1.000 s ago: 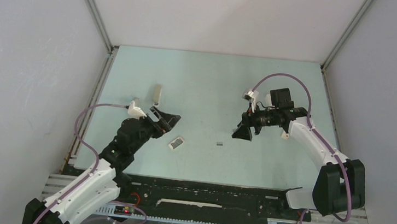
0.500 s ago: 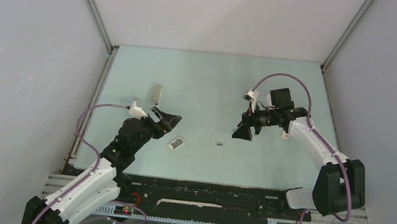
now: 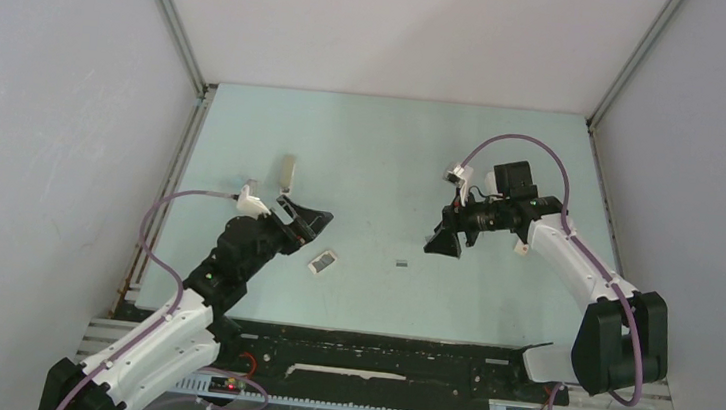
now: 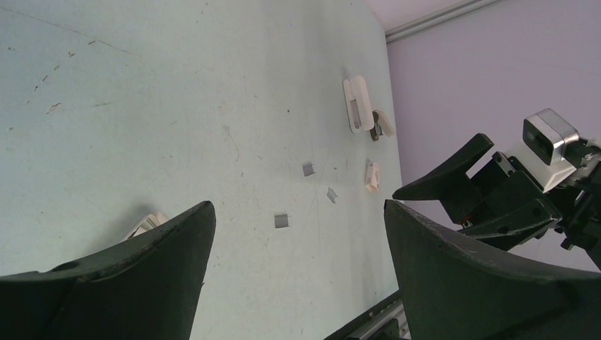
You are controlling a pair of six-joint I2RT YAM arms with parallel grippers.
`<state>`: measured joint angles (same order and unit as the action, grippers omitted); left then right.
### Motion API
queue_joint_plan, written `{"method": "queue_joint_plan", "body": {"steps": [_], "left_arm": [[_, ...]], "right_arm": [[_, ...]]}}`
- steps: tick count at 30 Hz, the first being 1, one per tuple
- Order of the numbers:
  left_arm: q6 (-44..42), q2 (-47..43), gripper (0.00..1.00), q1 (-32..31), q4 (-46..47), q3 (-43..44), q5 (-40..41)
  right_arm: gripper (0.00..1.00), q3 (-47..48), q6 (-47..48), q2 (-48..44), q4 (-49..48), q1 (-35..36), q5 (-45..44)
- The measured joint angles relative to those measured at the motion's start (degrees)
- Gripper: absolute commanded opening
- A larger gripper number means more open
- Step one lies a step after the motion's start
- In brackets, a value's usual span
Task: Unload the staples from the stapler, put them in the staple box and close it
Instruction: Adjust the staple in the staple box.
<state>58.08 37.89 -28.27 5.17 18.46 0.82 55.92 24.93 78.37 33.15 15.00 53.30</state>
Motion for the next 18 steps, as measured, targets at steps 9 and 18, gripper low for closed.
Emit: {"method": "queue_joint_plan", "body": {"steps": [9, 18], "left_arm": [[0.00, 0.37, 0.94, -0.02, 0.31, 0.00, 0.02], [0.00, 0.61, 0.94, -0.11, 0.33, 0.00, 0.00]], "right_arm": [[0.79, 0.00, 0.00, 0.00, 0.00, 0.00, 0.00], [0.79, 0.00, 0.00, 0.00, 0.00, 0.00, 0.00]]}}
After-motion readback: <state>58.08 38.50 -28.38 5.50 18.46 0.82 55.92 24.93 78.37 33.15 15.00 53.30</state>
